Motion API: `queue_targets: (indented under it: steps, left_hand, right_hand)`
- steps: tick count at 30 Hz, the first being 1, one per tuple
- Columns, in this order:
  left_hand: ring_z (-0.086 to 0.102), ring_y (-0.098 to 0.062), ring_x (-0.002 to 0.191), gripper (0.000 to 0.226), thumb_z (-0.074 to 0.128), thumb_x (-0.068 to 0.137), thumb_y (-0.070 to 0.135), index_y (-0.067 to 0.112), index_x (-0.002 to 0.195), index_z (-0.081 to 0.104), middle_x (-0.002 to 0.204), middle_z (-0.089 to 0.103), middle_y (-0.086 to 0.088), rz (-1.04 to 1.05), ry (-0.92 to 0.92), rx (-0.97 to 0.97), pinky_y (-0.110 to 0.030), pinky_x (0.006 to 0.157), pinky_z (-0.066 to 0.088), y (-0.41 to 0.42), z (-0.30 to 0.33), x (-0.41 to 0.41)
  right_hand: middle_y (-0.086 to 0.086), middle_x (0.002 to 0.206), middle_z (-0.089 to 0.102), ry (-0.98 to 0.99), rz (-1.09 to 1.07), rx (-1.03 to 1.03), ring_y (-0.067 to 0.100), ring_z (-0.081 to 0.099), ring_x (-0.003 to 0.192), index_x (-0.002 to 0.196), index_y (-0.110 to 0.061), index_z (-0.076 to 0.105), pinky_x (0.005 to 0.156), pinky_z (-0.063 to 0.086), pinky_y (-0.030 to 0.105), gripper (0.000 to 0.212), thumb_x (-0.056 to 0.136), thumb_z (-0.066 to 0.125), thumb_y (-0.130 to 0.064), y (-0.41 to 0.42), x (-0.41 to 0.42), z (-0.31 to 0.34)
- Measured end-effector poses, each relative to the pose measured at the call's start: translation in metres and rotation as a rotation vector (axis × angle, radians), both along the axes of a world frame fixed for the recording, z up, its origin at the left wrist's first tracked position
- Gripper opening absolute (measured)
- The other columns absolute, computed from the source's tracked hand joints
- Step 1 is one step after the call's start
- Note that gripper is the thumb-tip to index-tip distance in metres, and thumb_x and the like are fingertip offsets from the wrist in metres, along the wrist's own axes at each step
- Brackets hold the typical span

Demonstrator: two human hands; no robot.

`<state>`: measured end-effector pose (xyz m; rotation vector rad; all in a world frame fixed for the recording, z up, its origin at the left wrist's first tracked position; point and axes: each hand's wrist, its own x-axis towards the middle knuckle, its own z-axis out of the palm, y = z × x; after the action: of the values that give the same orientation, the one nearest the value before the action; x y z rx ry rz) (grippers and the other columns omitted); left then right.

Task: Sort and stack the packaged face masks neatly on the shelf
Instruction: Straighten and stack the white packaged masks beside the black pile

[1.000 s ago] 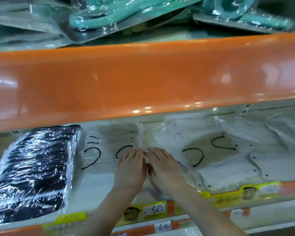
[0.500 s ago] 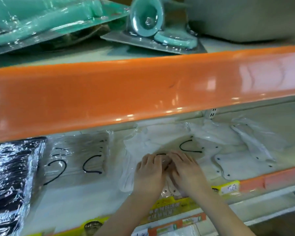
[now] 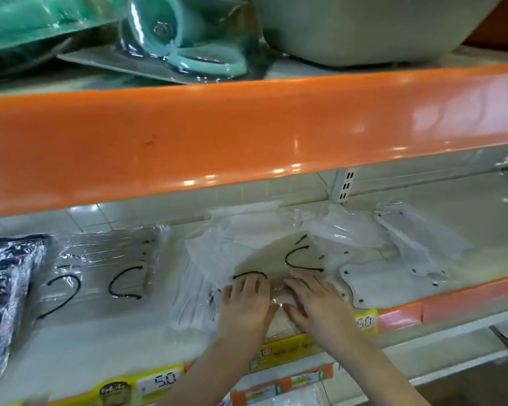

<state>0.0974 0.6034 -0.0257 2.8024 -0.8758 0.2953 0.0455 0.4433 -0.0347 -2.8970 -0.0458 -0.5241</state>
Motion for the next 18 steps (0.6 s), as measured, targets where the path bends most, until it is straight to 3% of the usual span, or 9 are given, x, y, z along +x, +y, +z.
queue_targets:
  steps: [3, 5, 9, 14, 18]
  left_hand:
    - [0.064, -0.020, 0.070, 0.028, 0.085, 0.059, 0.033, 0.021, 0.079, 0.071, 0.080, 0.066, 0.005, -0.002, -0.076, -0.037, -0.033, 0.056, 0.050, 0.001, -0.001, -0.002]
    - [0.062, -0.016, 0.067, 0.015, 0.080, 0.065, 0.029, 0.026, 0.076, 0.070, 0.074, 0.064, 0.010, 0.014, -0.107, -0.063, -0.029, 0.054, 0.048, 0.005, -0.002, 0.000]
    - [0.062, -0.016, 0.066, 0.032, 0.087, 0.053, 0.014, 0.030, 0.076, 0.070, 0.071, 0.063, 0.011, 0.010, -0.095, -0.178, -0.028, 0.053, 0.046, 0.015, 0.002, 0.005]
    - [0.063, -0.023, 0.069, 0.007, 0.070, 0.073, 0.019, 0.022, 0.079, 0.070, 0.080, 0.064, 0.004, 0.076, -0.193, -0.243, -0.033, 0.056, 0.047, 0.036, 0.010, 0.010]
    - [0.059, -0.036, 0.084, 0.026, 0.071, 0.073, 0.006, 0.006, 0.099, 0.065, 0.096, 0.061, -0.014, 0.279, -0.312, -0.287, -0.042, 0.063, 0.050, 0.043, 0.015, 0.011]
  right_hand:
    - [-0.005, 0.106, 0.066, -0.070, -0.002, 0.006, 0.017, 0.064, 0.095, 0.098, -0.022, 0.070, 0.074, 0.053, 0.033, 0.032, 0.070, 0.069, -0.037, -0.002, -0.002, -0.003]
    - [-0.008, 0.103, 0.066, -0.108, -0.016, 0.000, 0.014, 0.062, 0.093, 0.096, -0.024, 0.071, 0.073, 0.051, 0.032, 0.027, 0.077, 0.057, -0.036, -0.002, -0.004, -0.005]
    - [-0.011, 0.092, 0.065, -0.175, -0.037, 0.002, 0.013, 0.060, 0.085, 0.090, -0.027, 0.071, 0.070, 0.048, 0.031, 0.029, 0.083, 0.044, -0.030, -0.004, -0.005, -0.004]
    - [-0.007, 0.080, 0.061, -0.205, -0.087, 0.000, 0.017, 0.059, 0.074, 0.079, -0.023, 0.068, 0.066, 0.042, 0.031, 0.024, 0.084, 0.045, -0.030, -0.022, -0.007, 0.003]
    - [-0.006, 0.070, 0.059, -0.201, -0.091, 0.079, 0.018, 0.058, 0.061, 0.075, -0.019, 0.065, 0.052, 0.042, 0.027, 0.017, 0.082, 0.050, -0.024, -0.018, -0.007, 0.016]
